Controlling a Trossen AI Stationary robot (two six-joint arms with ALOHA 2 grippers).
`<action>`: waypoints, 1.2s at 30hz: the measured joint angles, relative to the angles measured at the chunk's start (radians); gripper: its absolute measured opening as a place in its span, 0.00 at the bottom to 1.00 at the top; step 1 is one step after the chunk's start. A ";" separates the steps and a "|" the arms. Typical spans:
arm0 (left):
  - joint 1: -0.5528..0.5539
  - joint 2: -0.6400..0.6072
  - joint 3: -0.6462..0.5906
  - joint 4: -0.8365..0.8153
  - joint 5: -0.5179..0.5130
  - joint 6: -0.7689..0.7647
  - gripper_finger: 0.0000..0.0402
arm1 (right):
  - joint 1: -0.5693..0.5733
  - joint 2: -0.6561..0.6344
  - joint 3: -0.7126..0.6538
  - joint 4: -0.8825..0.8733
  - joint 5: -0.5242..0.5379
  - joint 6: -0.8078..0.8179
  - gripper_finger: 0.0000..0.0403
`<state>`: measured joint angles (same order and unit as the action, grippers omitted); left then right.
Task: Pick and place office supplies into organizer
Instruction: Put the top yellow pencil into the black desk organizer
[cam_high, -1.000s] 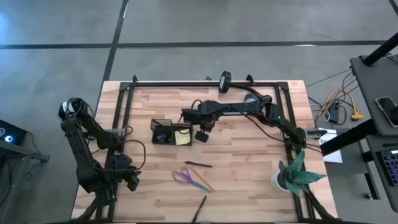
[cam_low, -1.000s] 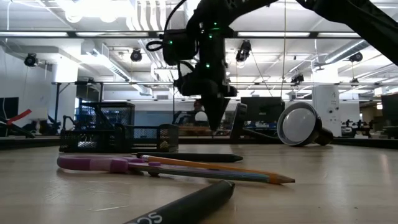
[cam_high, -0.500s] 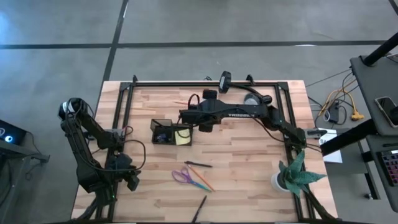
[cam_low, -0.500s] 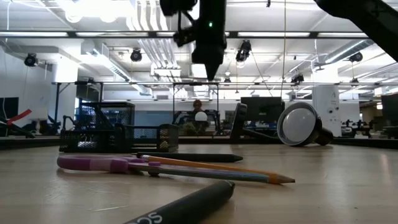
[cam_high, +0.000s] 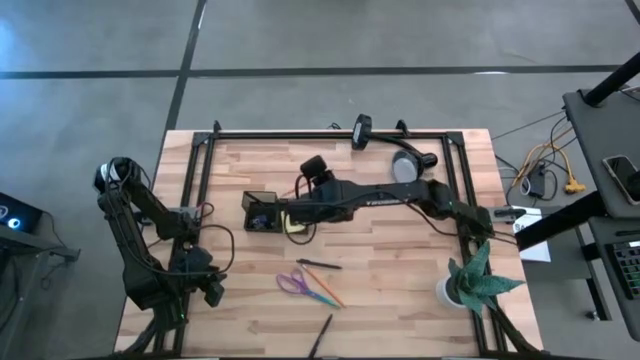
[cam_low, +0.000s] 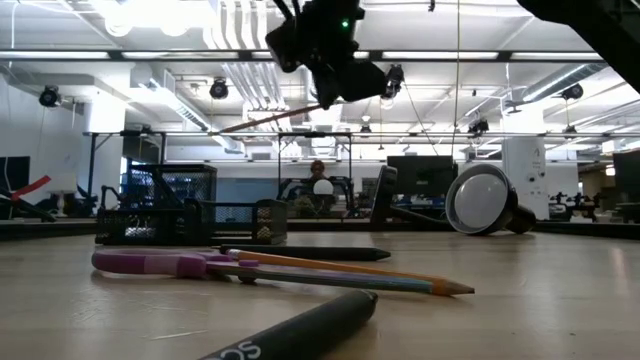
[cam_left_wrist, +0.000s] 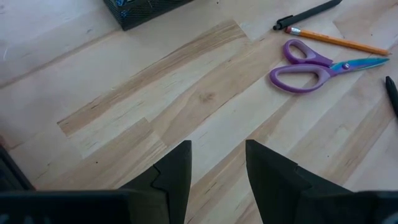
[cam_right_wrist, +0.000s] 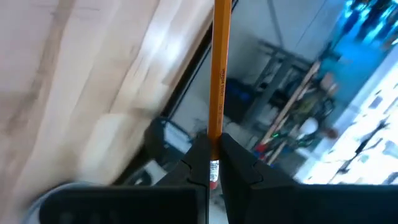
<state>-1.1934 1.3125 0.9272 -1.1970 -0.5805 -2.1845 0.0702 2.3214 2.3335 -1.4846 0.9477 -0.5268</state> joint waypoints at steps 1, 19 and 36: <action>0.000 0.000 0.000 0.000 0.000 0.000 0.33 | 0.003 0.002 0.000 0.014 0.003 -0.033 0.02; 0.000 -0.001 0.000 -0.023 0.000 0.000 0.33 | -0.016 0.014 -0.047 0.440 0.068 -0.485 0.02; 0.000 -0.006 -0.001 -0.019 0.000 0.001 0.33 | -0.052 0.013 -0.138 0.541 0.074 -0.609 0.02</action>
<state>-1.1931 1.3067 0.9264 -1.2156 -0.5804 -2.1838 0.0181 2.3349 2.1952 -0.9432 1.0218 -1.1356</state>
